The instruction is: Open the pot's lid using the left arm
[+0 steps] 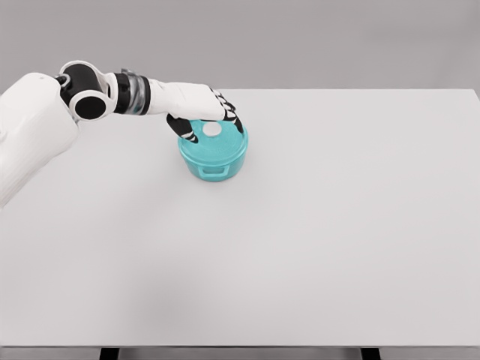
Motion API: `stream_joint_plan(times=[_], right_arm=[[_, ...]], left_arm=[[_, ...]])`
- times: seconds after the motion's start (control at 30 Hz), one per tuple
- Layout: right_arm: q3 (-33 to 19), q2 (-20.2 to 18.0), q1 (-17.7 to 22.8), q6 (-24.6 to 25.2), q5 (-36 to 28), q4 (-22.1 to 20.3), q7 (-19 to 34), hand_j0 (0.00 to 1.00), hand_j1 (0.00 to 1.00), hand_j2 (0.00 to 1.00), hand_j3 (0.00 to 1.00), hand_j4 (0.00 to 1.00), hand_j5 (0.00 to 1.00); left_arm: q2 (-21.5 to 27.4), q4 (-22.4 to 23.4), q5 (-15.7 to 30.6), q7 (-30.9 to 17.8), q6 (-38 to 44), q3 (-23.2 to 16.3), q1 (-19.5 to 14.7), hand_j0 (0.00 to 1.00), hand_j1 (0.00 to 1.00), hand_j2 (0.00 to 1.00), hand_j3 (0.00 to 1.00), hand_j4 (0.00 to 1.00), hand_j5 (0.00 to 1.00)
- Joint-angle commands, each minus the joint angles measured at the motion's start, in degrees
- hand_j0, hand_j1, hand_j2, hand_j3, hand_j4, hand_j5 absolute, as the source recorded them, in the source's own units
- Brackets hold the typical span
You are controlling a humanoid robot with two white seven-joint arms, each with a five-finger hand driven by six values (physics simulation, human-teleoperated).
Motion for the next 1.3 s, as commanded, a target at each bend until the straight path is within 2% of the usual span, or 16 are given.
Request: stream_joint_plan(times=[0.0, 0.33, 0.5, 0.6, 0.77, 1.1, 1.27], right_arm=[[0.01, -0.02, 0.0, -0.01, 0.0, 0.0, 0.01, 1.0, 1.0, 1.0, 1.0, 1.0, 1.0], [0.01, -0.02, 0.0, -0.01, 0.0, 0.0, 0.01, 1.0, 1.0, 1.0, 1.0, 1.0, 1.0], [0.01, -0.02, 0.0, -0.01, 0.0, 0.0, 0.01, 1.0, 1.0, 1.0, 1.0, 1.0, 1.0], [0.01, -0.02, 0.0, -0.01, 0.0, 0.0, 0.01, 1.0, 1.0, 1.0, 1.0, 1.0, 1.0], [0.01, -0.02, 0.0, -0.01, 0.0, 0.0, 0.01, 1.0, 1.0, 1.0, 1.0, 1.0, 1.0], [0.01, -0.02, 0.0, -0.01, 0.0, 0.0, 0.01, 1.0, 1.0, 1.0, 1.0, 1.0, 1.0], [0.01, -0.02, 0.0, -0.01, 0.0, 0.0, 0.01, 1.0, 1.0, 1.0, 1.0, 1.0, 1.0]], left_arm=[[0.02, 0.1, 0.25, 0.02, 0.15, 0.09, 0.09, 0.82, 0.82, 0.82, 0.82, 0.82, 0.82], [-1.56, 2.21, -2.82, 0.02, 0.15, 0.0, 0.17, 0.8, 0.8, 0.8, 0.8, 0.8, 0.8], [-1.65, 2.21, -2.91, 0.02, 0.15, 0.0, 0.26, 0.79, 0.79, 0.79, 0.79, 0.79, 0.79], [-1.65, 2.21, -2.91, 0.02, 0.15, 0.0, 0.26, 0.73, 0.73, 0.73, 0.73, 0.73, 0.73], [-1.65, 2.21, -2.91, 0.02, 0.15, -0.09, 0.35, 0.7, 0.7, 0.7, 0.7, 0.7, 0.7], [-1.56, 2.21, -3.0, 0.02, 0.15, -0.09, 0.53, 0.54, 0.54, 0.54, 0.54, 0.54, 0.54], [-1.56, 2.13, -3.0, 0.02, 0.15, -0.09, 0.53, 0.51, 0.51, 0.51, 0.51, 0.51, 0.51]])
